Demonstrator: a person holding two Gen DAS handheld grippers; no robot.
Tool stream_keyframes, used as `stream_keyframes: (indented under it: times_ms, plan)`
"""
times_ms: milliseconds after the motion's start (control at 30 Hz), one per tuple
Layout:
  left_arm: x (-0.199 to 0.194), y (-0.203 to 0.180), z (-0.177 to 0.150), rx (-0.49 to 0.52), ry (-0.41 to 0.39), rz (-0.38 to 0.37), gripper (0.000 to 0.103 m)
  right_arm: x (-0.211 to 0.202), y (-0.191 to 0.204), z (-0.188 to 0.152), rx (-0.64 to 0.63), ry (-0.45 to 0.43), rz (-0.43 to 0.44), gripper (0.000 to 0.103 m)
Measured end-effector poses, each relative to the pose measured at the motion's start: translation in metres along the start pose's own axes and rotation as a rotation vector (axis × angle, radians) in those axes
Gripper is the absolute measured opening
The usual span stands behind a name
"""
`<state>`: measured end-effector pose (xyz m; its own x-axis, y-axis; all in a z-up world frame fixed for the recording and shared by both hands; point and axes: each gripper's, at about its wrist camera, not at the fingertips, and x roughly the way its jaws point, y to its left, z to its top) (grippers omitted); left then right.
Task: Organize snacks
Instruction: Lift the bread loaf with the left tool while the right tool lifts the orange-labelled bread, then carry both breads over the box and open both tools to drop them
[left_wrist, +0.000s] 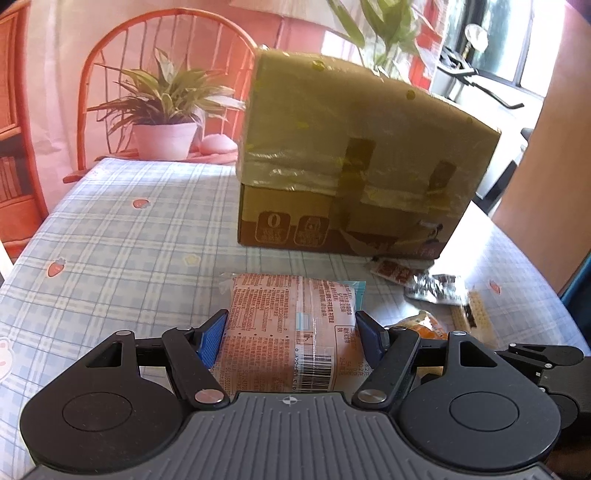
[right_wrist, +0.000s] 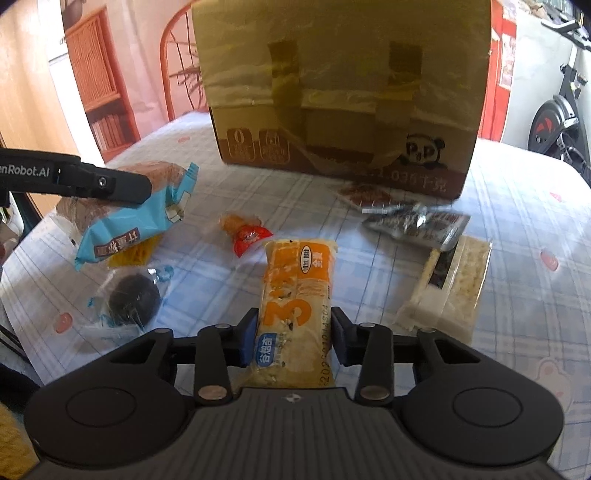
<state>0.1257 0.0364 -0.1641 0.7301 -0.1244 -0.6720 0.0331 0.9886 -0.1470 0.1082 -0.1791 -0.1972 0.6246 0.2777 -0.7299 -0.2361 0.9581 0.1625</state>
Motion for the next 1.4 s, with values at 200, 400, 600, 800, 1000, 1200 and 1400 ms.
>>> stream_keyframes:
  times_ms: [200, 400, 600, 800, 1000, 1200, 1400]
  plan:
    - [-0.009, 0.006, 0.007, -0.028, -0.048, 0.020, 0.074, -0.014, -0.009, 0.008, 0.036, -0.065, -0.022, 0.041]
    - [-0.018, 0.007, 0.019, -0.013, -0.097, 0.026, 0.074, -0.030, -0.016, 0.023, 0.056, -0.126, -0.023, 0.042]
    - [-0.033, 0.008, 0.051, -0.015, -0.184, -0.009, 0.074, -0.053, -0.022, 0.060, 0.033, -0.237, -0.018, 0.041]
    - [-0.045, 0.008, 0.085, -0.036, -0.250, -0.051, 0.074, -0.074, -0.022, 0.107, -0.033, -0.368, -0.014, 0.041]
    - [-0.051, 0.002, 0.096, -0.052, -0.286, -0.075, 0.074, -0.081, -0.026, 0.135, -0.038, -0.442, -0.015, 0.041]
    - [-0.049, 0.005, 0.100, -0.057, -0.275, -0.077, 0.074, -0.079, -0.028, 0.135, -0.038, -0.438, -0.020, 0.041]
    - [-0.062, 0.004, 0.117, -0.058, -0.327, -0.097, 0.074, -0.092, -0.037, 0.139, -0.028, -0.472, -0.040, 0.041]
